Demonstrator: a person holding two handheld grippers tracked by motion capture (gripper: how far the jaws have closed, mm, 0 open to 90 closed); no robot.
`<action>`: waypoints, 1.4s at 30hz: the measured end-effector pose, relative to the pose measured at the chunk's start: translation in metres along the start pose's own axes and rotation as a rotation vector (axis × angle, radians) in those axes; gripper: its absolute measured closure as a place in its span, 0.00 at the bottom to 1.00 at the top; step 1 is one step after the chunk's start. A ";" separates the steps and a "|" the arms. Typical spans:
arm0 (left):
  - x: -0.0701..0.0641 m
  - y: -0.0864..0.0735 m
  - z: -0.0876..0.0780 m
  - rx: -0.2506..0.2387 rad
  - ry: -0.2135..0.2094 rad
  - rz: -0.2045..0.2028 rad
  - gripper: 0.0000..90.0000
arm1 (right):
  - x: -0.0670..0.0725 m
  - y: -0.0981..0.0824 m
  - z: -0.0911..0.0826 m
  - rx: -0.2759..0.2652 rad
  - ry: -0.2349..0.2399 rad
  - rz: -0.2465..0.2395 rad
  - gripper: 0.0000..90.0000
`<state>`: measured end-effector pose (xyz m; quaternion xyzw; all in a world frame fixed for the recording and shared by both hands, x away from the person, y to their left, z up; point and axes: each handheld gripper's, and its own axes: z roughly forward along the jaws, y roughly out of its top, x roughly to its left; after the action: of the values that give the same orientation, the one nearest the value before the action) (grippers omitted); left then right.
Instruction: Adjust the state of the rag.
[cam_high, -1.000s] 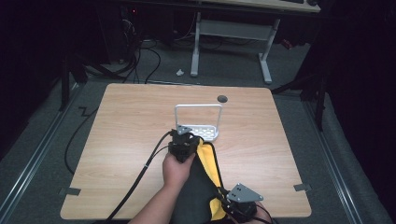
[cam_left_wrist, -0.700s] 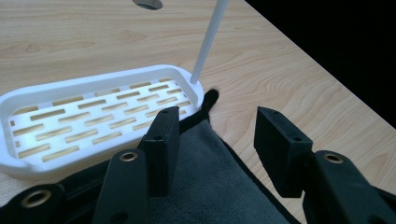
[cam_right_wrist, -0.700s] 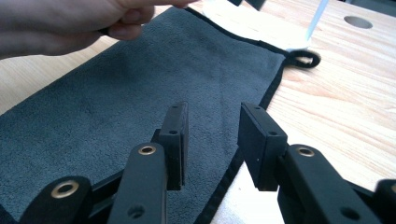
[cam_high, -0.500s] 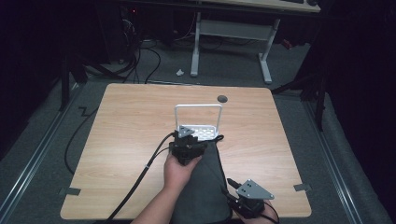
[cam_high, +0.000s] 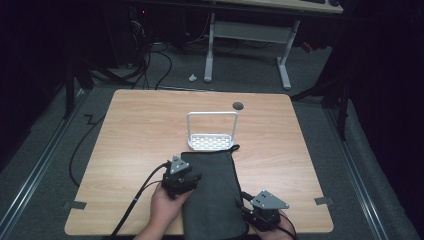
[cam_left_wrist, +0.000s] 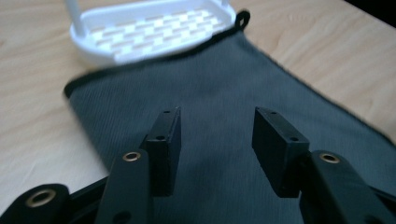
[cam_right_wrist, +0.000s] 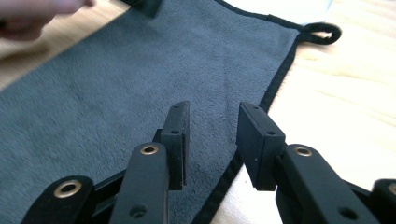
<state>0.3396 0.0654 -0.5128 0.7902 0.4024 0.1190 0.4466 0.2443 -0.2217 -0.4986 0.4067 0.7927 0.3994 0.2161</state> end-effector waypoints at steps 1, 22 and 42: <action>0.000 -0.005 -0.003 0.007 -0.001 0.000 0.60 | -0.002 0.001 0.001 -0.005 -0.004 0.008 0.73; -0.003 -0.023 0.001 0.083 0.011 0.098 0.91 | -0.039 0.047 0.108 0.159 -0.043 0.008 0.86; -0.007 -0.035 -0.017 0.116 -0.095 0.141 0.94 | -0.023 0.020 0.075 0.137 0.015 -0.001 0.92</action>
<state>0.3074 0.0805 -0.5303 0.8459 0.3303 0.0890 0.4092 0.3169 -0.1991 -0.5258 0.4170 0.8200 0.3471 0.1823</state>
